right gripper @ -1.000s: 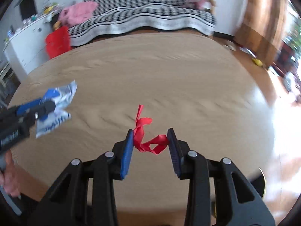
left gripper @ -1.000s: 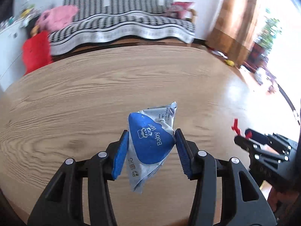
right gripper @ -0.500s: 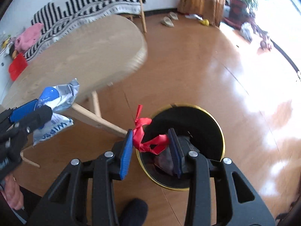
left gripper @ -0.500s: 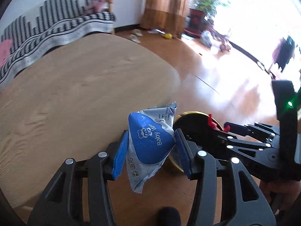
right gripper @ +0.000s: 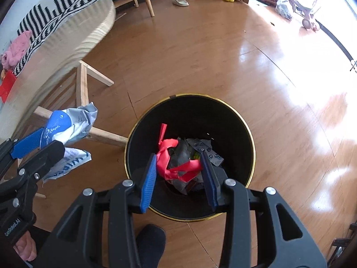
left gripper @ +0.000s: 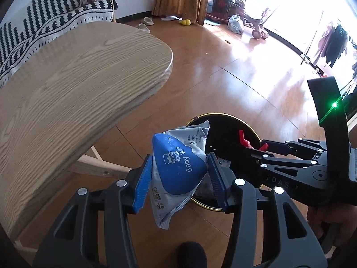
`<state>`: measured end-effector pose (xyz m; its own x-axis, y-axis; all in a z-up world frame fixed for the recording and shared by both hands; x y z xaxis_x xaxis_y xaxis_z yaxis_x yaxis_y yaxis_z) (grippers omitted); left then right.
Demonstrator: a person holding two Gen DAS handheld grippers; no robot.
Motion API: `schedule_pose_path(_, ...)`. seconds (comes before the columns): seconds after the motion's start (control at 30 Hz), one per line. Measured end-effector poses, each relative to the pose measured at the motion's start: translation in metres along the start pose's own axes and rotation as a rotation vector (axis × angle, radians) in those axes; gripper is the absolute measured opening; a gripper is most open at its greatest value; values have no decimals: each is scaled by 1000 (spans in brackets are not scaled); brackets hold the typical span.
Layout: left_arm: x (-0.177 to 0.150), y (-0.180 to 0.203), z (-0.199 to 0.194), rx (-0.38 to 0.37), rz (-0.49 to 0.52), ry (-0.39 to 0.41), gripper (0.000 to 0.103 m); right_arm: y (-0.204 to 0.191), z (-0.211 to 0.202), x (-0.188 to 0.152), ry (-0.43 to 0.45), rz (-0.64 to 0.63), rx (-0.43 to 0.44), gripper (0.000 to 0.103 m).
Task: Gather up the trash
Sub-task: 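Carry wipes packet and red ribbon over the bin and open both grippers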
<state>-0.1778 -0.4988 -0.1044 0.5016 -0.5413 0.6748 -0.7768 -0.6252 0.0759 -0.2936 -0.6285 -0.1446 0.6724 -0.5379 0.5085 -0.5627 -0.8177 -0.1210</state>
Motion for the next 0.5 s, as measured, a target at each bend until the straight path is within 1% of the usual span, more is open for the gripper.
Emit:
schedule_pose_path(0.17,0,2,10,-6,1,-17,49,2,4,-1,-16,7,-3,45)
schedule_pose_path(0.2,-1,3,12,-7,1,-21,49,3,4,1,-17,8,-4,49)
schedule_pose_path(0.23,-2,4,14,-8,1,-25,49,4,4,2,-14,10,-10,55)
schedule_pose_path(0.3,-3,5,19,-14,-5,-34,49,6,2,4,-8,15,-16,60)
schedule_pose_path(0.5,-4,9,32,-54,-23,-58,49,21,-5,4,-2,59,-38,66)
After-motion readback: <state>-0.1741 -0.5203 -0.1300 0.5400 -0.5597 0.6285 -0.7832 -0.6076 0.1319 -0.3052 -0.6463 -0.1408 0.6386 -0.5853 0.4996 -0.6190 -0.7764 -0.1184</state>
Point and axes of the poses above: each gripper's, at about its wrist camera, not at the fingertips, and z roughly the way its jaws point, y to its right, x to its top, the point moved 2 cm from there along z, roughly the way its jaws point, and after that the axes turned 10 degrees about y, right-handed, at the moved point
